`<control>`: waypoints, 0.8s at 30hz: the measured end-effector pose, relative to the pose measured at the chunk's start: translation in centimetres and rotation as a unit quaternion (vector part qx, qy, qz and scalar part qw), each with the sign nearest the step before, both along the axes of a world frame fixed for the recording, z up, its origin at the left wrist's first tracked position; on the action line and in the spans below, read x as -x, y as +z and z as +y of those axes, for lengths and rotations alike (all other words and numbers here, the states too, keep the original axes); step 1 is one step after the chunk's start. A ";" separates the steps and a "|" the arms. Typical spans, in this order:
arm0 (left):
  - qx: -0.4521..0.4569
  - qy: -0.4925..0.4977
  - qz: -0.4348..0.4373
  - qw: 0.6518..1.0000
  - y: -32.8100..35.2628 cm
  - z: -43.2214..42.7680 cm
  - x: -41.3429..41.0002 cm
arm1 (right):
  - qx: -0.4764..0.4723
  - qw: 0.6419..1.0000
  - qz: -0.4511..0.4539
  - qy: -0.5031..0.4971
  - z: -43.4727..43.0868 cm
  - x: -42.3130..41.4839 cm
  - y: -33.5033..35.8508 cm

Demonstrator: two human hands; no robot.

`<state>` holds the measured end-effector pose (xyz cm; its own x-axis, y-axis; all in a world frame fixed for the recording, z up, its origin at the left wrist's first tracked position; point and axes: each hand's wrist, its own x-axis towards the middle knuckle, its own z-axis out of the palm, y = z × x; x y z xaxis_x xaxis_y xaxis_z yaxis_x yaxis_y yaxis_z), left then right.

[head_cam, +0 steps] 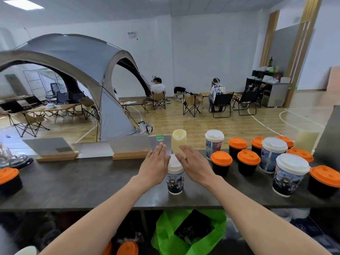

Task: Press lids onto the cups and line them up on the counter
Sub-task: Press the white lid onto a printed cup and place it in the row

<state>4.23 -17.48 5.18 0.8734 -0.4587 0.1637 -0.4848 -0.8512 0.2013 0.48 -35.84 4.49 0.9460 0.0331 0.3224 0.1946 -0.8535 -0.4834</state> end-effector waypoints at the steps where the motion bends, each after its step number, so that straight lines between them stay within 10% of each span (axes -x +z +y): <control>1: 0.008 -0.011 0.012 1.000 -0.3 -0.2 0.5 | -0.006 1.000 0.008 0.005 -0.2 0.0 0.0; 18: 0.023 -0.156 0.060 0.986 -1.6 1.7 -1.9 | -0.021 0.999 -0.024 -0.024 2.4 0.4 -2.8; 24: 0.226 -0.117 0.030 0.967 -2.6 2.2 -0.5 | -0.103 0.995 0.001 0.007 1.1 0.9 -1.5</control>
<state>4.69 -15.26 2.58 0.7681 -0.5385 0.3465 -0.6298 -0.5377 0.5606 -0.45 -34.76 2.98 0.9466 -0.0203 0.3219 0.2047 -0.7333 -0.6484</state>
